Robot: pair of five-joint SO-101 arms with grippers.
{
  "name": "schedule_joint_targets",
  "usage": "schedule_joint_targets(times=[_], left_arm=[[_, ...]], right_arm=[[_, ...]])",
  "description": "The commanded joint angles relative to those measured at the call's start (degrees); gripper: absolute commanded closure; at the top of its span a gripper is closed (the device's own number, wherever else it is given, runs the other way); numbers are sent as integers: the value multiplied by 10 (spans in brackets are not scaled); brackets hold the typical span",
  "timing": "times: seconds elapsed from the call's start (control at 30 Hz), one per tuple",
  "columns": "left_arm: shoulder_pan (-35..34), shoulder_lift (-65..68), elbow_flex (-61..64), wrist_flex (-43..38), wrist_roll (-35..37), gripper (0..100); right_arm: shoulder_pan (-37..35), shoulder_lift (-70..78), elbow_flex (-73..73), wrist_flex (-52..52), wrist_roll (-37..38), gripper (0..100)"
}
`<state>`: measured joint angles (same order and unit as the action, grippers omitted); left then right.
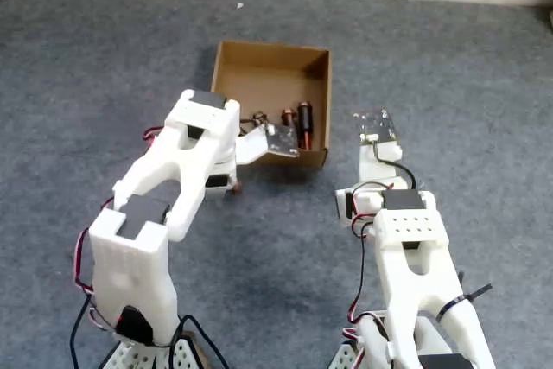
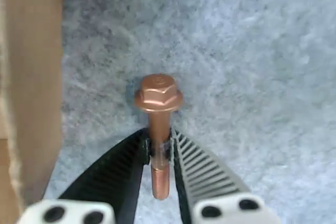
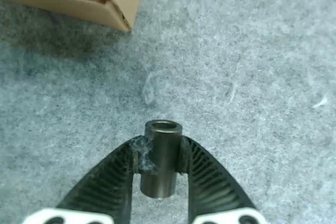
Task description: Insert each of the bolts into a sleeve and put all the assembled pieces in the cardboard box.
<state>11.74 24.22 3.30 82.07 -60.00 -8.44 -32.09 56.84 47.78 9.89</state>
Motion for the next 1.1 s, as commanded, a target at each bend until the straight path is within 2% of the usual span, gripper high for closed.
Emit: schedule_joint_targets(times=[0.0, 0.27, 0.57, 0.7, 0.83, 1.07], left_arm=[[15, -82, 7, 24, 45, 995], [15, -288, 131, 20, 122, 992], [15, -428, 196, 21, 324, 992], [15, -475, 194, 21, 389, 995], [15, -539, 197, -7, 464, 995], [18, -613, 197, -77, 609, 995]], right_arm=[[8, -25, -2, -13, -1, 990], [8, -48, -4, 2, -2, 990], [4, -250, 57, 31, -5, 990], [0, -352, 91, 31, -4, 990], [-44, -435, 131, 27, -2, 990], [-109, -554, 227, -41, -2, 990]])
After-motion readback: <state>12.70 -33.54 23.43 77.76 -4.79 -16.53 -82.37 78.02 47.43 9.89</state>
